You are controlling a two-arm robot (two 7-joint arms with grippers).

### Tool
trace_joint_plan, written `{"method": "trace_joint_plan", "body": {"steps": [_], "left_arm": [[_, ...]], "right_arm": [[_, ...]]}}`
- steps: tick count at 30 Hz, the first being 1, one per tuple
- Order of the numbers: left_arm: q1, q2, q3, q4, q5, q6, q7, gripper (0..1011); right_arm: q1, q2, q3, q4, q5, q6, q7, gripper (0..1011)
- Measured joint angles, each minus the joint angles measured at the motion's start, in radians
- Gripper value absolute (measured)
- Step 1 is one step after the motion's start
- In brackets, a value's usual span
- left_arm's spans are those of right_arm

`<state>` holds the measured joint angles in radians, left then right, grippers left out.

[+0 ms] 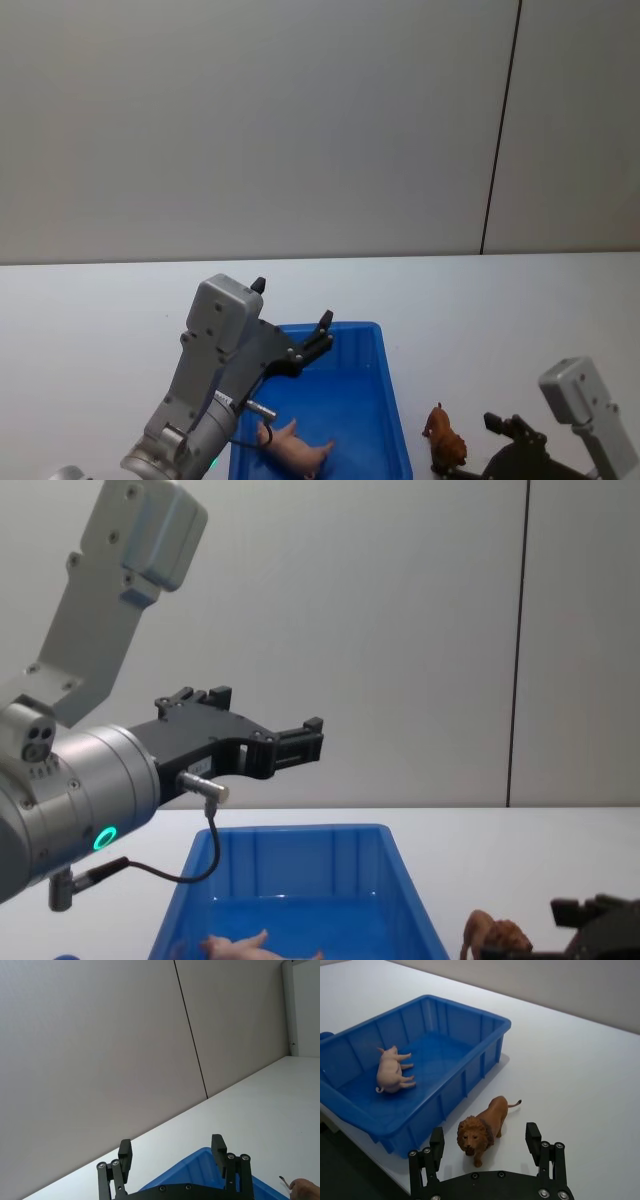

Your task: Pick up the two dolls from the table and place them into the box.

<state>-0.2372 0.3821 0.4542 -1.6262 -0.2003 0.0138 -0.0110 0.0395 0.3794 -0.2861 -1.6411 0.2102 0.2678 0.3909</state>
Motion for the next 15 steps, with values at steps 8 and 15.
{"method": "trace_joint_plan", "body": {"steps": [8, 15], "left_arm": [[0.000, 0.000, 0.000, 0.000, 0.000, 0.000, 0.000, 1001], [0.000, 0.000, 0.000, 0.000, 0.000, 0.000, 0.000, 1001]], "right_arm": [[0.018, -0.020, -0.011, 0.053, 0.000, 0.006, 0.005, 841], [0.027, -0.032, -0.017, 0.079, 0.001, -0.017, -0.008, 641]]}}
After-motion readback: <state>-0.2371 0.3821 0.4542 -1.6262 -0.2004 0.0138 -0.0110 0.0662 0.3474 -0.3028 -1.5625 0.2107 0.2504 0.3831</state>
